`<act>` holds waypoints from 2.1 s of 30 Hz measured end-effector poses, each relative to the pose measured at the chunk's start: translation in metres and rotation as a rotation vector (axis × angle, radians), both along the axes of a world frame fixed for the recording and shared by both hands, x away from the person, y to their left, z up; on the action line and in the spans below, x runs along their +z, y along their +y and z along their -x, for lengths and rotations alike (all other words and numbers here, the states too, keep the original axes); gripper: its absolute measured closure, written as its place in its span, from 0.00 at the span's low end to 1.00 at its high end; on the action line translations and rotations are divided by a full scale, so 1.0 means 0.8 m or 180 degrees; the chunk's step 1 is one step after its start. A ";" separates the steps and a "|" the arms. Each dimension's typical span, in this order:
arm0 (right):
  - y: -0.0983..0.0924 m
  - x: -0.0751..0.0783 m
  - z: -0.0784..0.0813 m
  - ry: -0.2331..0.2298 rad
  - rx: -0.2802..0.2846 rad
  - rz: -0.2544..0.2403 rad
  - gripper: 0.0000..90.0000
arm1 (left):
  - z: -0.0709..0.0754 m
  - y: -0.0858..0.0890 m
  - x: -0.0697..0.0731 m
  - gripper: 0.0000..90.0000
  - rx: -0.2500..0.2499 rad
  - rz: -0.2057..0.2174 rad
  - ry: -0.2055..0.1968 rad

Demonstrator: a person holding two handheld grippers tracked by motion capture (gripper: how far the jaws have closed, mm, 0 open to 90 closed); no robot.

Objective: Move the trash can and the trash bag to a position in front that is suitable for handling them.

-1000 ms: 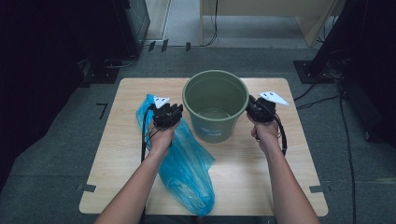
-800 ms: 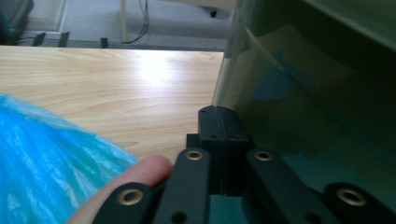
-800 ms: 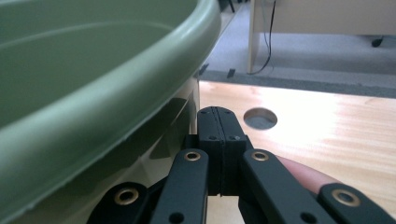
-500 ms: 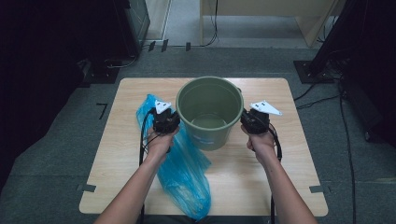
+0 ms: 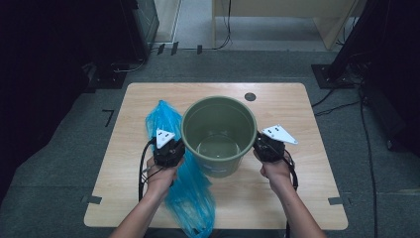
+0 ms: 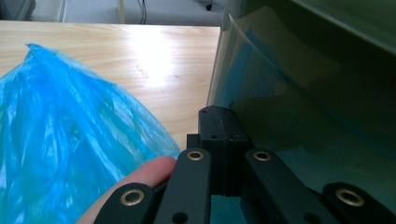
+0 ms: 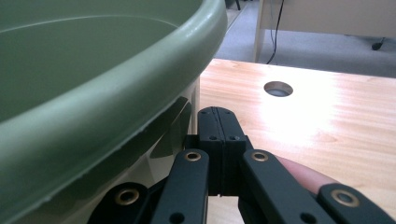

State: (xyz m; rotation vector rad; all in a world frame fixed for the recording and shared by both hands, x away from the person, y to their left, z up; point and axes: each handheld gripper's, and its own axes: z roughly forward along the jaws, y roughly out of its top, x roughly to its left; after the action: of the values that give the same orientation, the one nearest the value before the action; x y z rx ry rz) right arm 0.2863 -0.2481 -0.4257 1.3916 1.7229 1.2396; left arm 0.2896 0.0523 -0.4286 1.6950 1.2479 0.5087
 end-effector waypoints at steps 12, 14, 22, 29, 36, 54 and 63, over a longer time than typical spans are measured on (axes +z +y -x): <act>-0.033 -0.016 0.031 -0.0072 -0.0061 -0.0074 0.53 | 0.021 0.036 -0.026 0.41 0.0242 -0.0055 0.0066; -0.044 -0.027 0.034 0.0005 -0.0224 -0.0084 0.38 | 0.028 0.039 -0.039 0.34 0.0345 -0.0201 0.0038; -0.077 -0.070 0.040 0.0278 -0.0524 0.0049 0.22 | 0.036 0.037 -0.070 0.19 0.0454 -0.0488 0.0336; -0.112 -0.097 0.050 0.0539 -0.0808 0.0167 0.18 | 0.038 0.020 -0.095 0.11 0.0404 -0.0773 0.0592; -0.127 -0.112 0.059 0.0697 -0.0872 0.0199 0.15 | 0.034 0.014 -0.109 0.08 0.0313 -0.0903 0.0686; -0.122 -0.123 0.055 0.1075 -0.1060 0.0361 0.14 | 0.047 0.037 -0.107 1.00 0.0248 -0.0471 0.0502; -0.121 -0.123 0.055 0.1074 -0.1013 0.0352 0.14 | 0.056 0.053 -0.082 1.00 0.0140 -0.0345 0.0070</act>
State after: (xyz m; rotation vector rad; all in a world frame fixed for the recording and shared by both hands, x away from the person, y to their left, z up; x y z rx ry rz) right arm 0.2422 -0.3451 -0.5244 1.8007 1.6669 0.7587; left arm 0.2445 0.0947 -0.4939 1.7708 1.2960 0.5950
